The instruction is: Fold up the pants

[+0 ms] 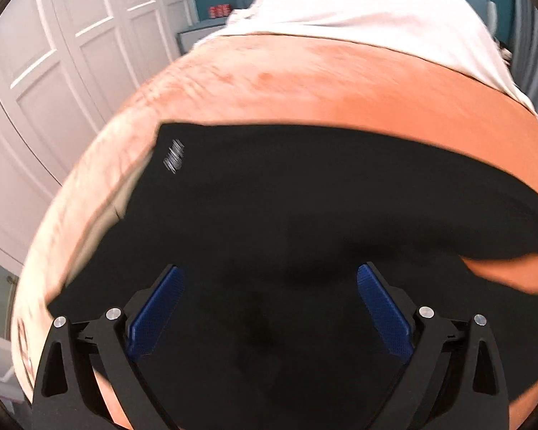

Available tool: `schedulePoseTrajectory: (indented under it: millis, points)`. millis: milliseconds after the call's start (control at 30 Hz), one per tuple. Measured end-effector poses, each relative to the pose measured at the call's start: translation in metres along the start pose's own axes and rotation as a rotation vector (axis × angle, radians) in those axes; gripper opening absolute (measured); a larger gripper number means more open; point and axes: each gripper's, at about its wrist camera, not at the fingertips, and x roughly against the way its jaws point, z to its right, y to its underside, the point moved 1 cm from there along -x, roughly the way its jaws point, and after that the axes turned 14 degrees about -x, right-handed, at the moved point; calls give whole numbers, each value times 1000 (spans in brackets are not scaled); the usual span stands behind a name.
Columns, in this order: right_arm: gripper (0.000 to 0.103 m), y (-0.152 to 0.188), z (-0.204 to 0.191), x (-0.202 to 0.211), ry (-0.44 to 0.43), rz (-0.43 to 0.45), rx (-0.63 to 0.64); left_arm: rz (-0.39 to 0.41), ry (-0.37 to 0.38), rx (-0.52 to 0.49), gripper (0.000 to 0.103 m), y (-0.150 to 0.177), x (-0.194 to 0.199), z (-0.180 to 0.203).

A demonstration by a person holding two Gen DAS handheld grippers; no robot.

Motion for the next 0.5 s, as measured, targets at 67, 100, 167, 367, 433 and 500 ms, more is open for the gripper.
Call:
schedulePoseTrajectory:
  millis: [67,100,167,367,433,500]
  points:
    - [53,4,-5,1,9,28,29,-39,-47,39,96,-27,-27,-39]
    - [46,4,-7,2,12,38,36,-44,-82,61,96,-38,-38,-58]
    - [24,4,-5,5,-20,41,27,-35,-170,114,96,-64,-58,-98]
    - [17,9,-20,7,13,62,60,-131,-225,184,93,-111,-134,-171]
    - [17,9,-21,8,18,64,42,-159,-166,194,79,-114,-154,-176]
    - [17,10,-21,9,18,60,23,-180,-63,178,39,-115,-168,-169]
